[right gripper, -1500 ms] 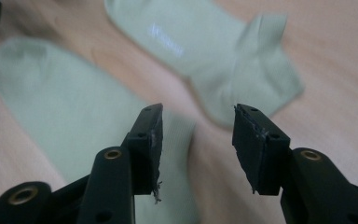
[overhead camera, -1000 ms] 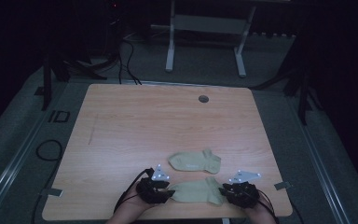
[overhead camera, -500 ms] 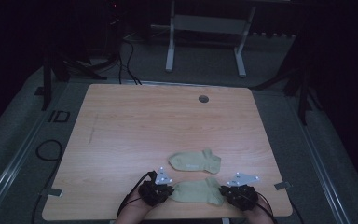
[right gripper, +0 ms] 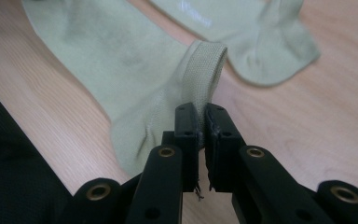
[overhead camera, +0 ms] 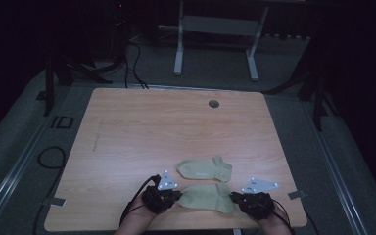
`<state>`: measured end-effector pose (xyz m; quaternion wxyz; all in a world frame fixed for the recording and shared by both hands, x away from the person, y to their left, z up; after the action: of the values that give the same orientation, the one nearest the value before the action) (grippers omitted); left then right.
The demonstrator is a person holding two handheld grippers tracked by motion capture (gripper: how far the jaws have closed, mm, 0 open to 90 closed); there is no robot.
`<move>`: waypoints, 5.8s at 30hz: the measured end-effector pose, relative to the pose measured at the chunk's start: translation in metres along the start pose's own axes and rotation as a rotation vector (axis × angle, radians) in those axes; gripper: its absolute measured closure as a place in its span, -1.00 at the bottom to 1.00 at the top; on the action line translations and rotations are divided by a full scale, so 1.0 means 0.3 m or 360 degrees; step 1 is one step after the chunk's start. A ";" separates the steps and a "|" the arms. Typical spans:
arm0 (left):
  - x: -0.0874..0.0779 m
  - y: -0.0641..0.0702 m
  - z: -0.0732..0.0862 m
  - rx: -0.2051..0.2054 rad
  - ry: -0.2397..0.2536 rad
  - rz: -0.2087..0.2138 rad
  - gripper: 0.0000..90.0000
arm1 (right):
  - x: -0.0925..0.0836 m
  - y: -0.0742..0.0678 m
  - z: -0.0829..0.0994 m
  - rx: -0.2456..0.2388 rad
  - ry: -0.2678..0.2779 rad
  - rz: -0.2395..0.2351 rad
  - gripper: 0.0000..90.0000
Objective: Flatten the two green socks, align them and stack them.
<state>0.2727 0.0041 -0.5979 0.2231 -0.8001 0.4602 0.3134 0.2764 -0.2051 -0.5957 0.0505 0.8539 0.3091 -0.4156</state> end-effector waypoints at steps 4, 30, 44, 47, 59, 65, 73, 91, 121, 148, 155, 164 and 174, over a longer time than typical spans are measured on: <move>-0.026 -0.023 -0.032 0.0011 0.0013 -0.0008 0.95 | -0.029 0.004 -0.045 0.0002 0.0049 0.0006 0.87; 0.029 -0.239 -0.184 0.0019 -0.0082 -0.0006 0.95 | 0.008 0.146 -0.289 0.0079 0.0100 0.0119 0.87; 0.167 -0.313 -0.082 -0.0080 -0.0234 0.0011 0.94 | 0.188 0.202 -0.222 0.0169 -0.0077 0.0127 0.87; 0.179 -0.323 -0.060 -0.0107 -0.0247 0.0024 0.94 | 0.206 0.217 -0.206 0.0179 -0.0104 0.0148 0.86; 0.200 -0.337 -0.028 -0.0146 -0.0258 0.0027 0.93 | 0.267 0.247 -0.210 0.0177 -0.0119 0.0183 0.84; 0.196 -0.348 -0.015 -0.0166 -0.0260 0.0003 0.92 | 0.296 0.251 -0.244 0.0173 -0.0119 0.0159 0.79; 0.197 -0.351 -0.019 -0.0162 -0.0247 -0.0006 0.66 | 0.315 0.262 -0.266 0.0202 -0.0119 0.0146 0.51; 0.090 -0.312 -0.104 -0.0109 0.0064 -0.0147 -0.83 | 0.240 0.190 -0.322 0.0152 -0.0013 -0.0002 -0.69; -0.038 -0.290 0.110 -0.0179 0.0090 -0.0195 -0.96 | 0.089 0.339 -0.134 0.0262 0.0085 0.0094 -0.69; -0.198 -0.355 0.371 -0.0407 0.0130 -0.0381 -0.96 | -0.037 0.460 0.040 0.0440 0.0211 0.0242 -0.69; -0.236 -0.344 0.411 -0.0426 0.0147 -0.0424 -0.96 | -0.074 0.488 0.072 0.0492 0.0256 0.0269 -0.69; -0.302 -0.360 0.483 -0.0500 0.0166 -0.0513 -0.96 | -0.089 0.517 0.096 0.0531 0.0272 0.0291 -0.69; -0.331 -0.351 0.531 -0.0515 0.0157 -0.0595 -0.96 | -0.095 0.540 0.110 0.0540 0.0302 0.0350 -0.69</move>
<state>0.2801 0.2162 -0.6327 0.1235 -0.9110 0.2583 0.2969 0.3331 -0.3606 -0.6237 -0.0784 0.9140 0.1432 -0.3714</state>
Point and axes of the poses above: each handheld gripper's, and its own axes: x roughly forward along the jaws, z roughly out of its underside, y roughly to its right, the point moved 10 cm from there along x, roughly forward along the jaws, and after that the axes turned 15 degrees about x, right-handed, at the moved point
